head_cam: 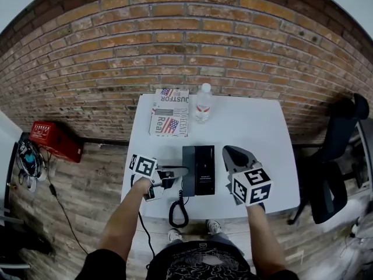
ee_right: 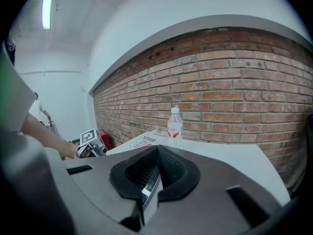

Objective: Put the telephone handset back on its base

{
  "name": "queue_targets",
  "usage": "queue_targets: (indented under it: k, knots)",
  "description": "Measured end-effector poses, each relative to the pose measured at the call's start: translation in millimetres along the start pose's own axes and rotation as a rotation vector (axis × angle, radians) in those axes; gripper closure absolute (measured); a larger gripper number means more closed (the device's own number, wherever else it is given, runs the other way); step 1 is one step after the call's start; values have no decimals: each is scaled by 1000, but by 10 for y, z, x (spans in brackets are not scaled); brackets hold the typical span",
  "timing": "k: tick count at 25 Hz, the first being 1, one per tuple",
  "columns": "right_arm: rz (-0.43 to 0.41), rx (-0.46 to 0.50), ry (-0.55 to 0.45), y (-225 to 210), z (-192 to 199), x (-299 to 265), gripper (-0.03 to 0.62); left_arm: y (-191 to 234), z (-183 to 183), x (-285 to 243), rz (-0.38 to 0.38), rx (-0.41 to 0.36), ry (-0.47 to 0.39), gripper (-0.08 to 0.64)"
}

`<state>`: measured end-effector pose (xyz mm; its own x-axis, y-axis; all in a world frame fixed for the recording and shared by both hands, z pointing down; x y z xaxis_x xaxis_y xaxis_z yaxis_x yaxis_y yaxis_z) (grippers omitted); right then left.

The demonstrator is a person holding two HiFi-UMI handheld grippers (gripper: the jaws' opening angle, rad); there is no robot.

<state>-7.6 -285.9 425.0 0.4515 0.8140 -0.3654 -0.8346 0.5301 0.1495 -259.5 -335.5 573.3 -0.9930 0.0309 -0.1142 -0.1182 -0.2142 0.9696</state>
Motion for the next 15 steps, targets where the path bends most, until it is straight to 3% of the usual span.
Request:
queue_targets:
  k: [15]
  knots:
    - [-6,-6,7,-40,35,-29,592,74,4,-51,-29,13,-9,483]
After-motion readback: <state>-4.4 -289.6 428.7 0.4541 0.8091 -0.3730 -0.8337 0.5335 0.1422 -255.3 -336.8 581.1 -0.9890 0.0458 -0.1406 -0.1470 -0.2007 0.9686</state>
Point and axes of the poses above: the fingertips, and each gripper's own axes: x backward along the fingers, y to its left, z out of its underside, the point moved 10 cm from there along x, backward along the fingers, and after that the axes turned 12 degrees about x, right-handed, at the moved point
